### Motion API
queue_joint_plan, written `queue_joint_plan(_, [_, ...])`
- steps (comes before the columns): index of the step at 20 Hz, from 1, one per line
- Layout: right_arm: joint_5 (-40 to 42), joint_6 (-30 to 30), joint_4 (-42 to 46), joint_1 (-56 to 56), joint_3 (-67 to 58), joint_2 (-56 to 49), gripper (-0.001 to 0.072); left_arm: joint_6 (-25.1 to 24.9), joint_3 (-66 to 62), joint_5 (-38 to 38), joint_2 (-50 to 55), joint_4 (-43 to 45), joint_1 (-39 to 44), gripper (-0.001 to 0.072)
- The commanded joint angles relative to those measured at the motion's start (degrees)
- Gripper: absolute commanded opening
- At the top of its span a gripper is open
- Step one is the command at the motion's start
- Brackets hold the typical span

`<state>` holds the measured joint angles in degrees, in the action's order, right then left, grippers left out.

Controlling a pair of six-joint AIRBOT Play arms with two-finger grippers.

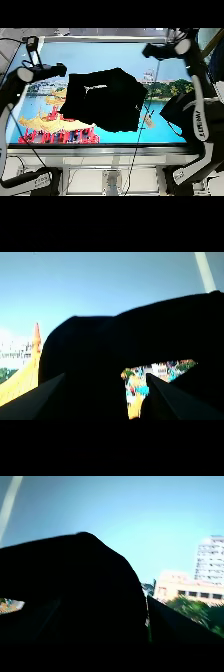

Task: Fold the clothes and pants, and hang the long-sleeved shirts on hangers.

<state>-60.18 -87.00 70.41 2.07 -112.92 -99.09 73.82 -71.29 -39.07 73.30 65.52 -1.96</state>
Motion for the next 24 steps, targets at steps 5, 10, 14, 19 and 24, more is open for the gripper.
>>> queue_joint_plan(5, [-29.1,9.0,3.7,-9.4,3.2,12.4,0.0547,5.2,25.6,-26.4,-20.1,-2.4,-8.9,0.0544])
queue_joint_plan(10, [-28.5,10.4,-4.4,-9.2,13.9,17.1,0.0547,4.2,41.8,-15.3,-21.3,-16.7,0.2,0.0544])
queue_joint_plan(14, [-26.8,11.3,-8.9,-9.2,16.8,16.9,0.0547,4.5,43.6,-1.5,-15.5,-23.3,5.5,0.0544])
queue_joint_plan(19, [-26.2,11.2,-9.1,-9.2,17.0,16.8,0.0547,-0.7,43.6,7.3,-6.7,-36.7,8.5,0.0488])
queue_joint_plan(24, [-26.2,11.3,-11.5,-9.2,20.3,16.8,0.0547,-4.5,43.5,16.1,-3.8,-41.6,11.4,0.0232])
